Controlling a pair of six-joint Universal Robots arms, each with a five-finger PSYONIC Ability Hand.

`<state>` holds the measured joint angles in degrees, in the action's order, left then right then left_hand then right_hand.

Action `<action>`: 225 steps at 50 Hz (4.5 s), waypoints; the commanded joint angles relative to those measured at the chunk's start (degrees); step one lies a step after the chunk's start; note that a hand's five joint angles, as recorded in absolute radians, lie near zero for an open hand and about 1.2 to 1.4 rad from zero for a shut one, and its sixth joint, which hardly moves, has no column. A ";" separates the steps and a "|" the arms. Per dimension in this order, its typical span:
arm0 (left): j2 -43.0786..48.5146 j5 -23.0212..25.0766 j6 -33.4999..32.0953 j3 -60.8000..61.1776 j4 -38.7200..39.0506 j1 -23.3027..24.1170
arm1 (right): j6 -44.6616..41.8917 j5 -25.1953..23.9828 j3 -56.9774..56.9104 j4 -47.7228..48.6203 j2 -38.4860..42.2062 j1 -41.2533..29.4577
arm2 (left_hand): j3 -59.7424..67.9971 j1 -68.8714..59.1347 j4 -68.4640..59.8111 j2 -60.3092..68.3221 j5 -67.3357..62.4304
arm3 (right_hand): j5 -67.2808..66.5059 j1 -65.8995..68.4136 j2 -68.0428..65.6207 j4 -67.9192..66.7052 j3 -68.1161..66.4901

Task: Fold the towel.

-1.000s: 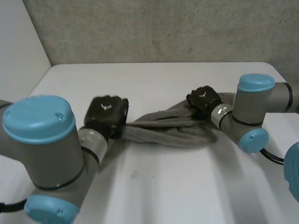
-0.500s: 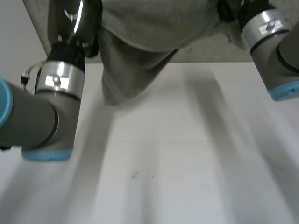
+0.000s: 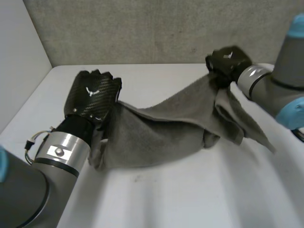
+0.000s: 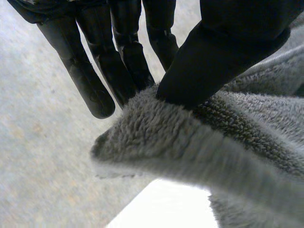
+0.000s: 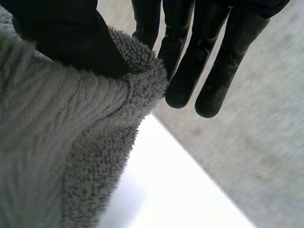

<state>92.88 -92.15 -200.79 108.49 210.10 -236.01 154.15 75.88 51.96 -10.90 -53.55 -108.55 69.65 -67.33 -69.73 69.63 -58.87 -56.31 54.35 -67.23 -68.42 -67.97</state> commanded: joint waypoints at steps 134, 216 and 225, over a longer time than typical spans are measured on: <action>-11.32 11.90 6.47 -14.18 -23.07 -11.40 | 23.21 -1.27 29.26 20.04 -2.36 -8.87 | 10.35 -12.67 -10.27 10.37 -11.13 | 32.02 -20.05 32.94 34.12 33.67; 6.43 12.26 -3.99 4.54 -7.43 -18.62 | -9.39 -1.61 22.65 -9.05 -4.21 0.35 | 10.35 -12.67 -10.27 10.37 -11.13 | -13.69 25.65 -12.77 -11.58 -12.03; 6.52 11.73 -4.08 3.14 -7.52 -18.26 | 3.15 -1.18 31.96 5.87 -6.91 3.68 | 10.35 -12.67 -10.27 10.37 -11.13 | 23.46 -11.50 24.39 25.57 25.12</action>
<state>99.31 -80.10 -204.92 113.15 202.32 -254.17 147.17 74.13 76.70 -17.42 -57.60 -107.57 69.71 -68.14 -69.73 69.78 -59.52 -55.95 55.70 -66.08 -66.51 -66.28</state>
